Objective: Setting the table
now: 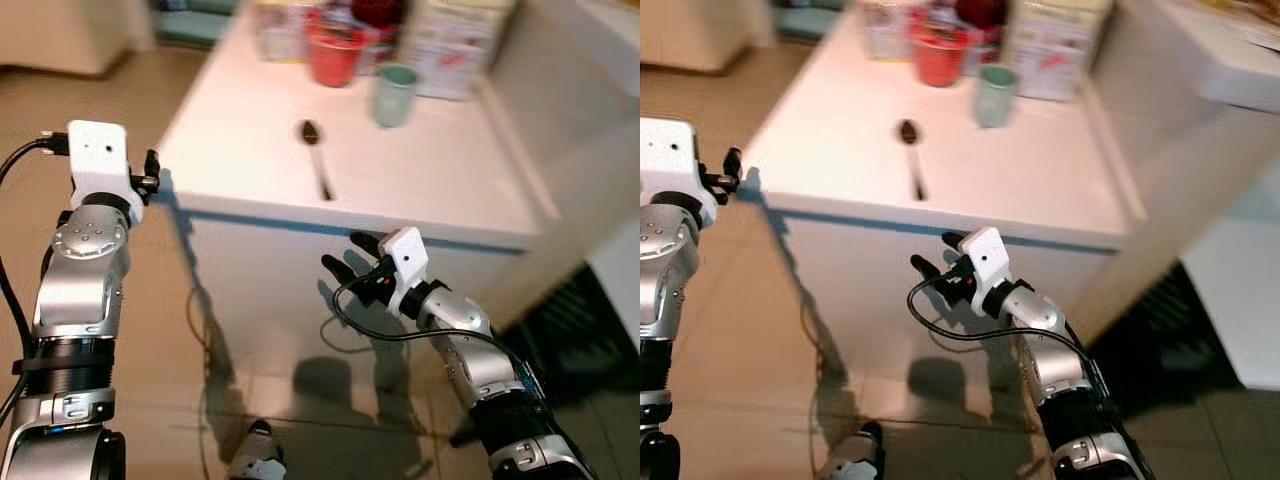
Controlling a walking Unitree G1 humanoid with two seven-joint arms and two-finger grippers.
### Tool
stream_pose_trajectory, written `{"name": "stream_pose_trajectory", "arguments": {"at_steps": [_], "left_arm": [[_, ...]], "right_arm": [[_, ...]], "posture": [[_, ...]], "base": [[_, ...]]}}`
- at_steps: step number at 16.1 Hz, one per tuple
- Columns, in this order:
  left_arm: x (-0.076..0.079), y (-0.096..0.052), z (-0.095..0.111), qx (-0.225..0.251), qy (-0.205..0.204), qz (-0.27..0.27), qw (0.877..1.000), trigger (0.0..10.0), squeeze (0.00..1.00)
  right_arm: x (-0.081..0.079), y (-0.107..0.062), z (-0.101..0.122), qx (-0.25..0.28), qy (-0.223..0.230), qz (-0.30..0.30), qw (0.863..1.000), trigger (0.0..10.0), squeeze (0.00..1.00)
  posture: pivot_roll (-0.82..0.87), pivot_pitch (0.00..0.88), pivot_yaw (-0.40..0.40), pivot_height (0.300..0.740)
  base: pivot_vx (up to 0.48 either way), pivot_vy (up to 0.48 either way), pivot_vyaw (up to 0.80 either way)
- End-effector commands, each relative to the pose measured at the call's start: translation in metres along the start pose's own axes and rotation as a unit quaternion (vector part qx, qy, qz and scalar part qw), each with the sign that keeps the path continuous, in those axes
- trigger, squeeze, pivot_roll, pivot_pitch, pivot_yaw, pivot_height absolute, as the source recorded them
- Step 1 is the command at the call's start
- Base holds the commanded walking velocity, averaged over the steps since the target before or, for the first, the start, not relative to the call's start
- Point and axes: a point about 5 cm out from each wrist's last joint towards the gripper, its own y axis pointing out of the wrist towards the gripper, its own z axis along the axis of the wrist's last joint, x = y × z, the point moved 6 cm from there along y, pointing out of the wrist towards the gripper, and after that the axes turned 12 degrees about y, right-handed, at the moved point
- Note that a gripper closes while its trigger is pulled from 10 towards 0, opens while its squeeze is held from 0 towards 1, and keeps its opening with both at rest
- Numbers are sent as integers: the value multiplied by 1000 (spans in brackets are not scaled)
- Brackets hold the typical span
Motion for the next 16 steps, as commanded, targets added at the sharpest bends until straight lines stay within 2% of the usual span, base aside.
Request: {"name": "stream_pose_trajectory", "arguments": {"at_steps": [1,8,9,11,13,15,16], "left_arm": [[5,-3,4,10,4,-6,1000,10000,0],[9,-4,13,35,10,-10,999,10000,0],[8,-4,14,37,5,-7,999,10000,0],[5,-5,15,49,11,4,999,10000,0],[4,-6,18,59,7,10,998,10000,0],[4,-5,15,56,10,10,998,10000,0],[4,-5,13,55,5,10,998,10000,0]], "right_arm": [[4,0,-1,0,6,-11,1000,10000,0],[-1,-2,-3,1,-17,-3,1000,10000,0],[-3,-2,16,42,-58,-2,997,10000,0],[0,-2,60,121,-111,-20,986,10000,0],[11,-3,67,132,-112,-50,984,10000,0],[29,-4,68,142,-115,-111,977,10000,0],[32,-4,65,142,-112,-123,976,10000,0]], "posture": [[261,67,-82,740],[258,71,-82,740],[258,75,-81,740],[258,75,-81,740],[248,76,-84,740],[249,78,-83,740],[249,78,-83,740]], "base": [[0,0,0],[47,-433,0],[0,0,0],[0,0,0],[0,0,0],[0,0,0],[0,0,0]]}}
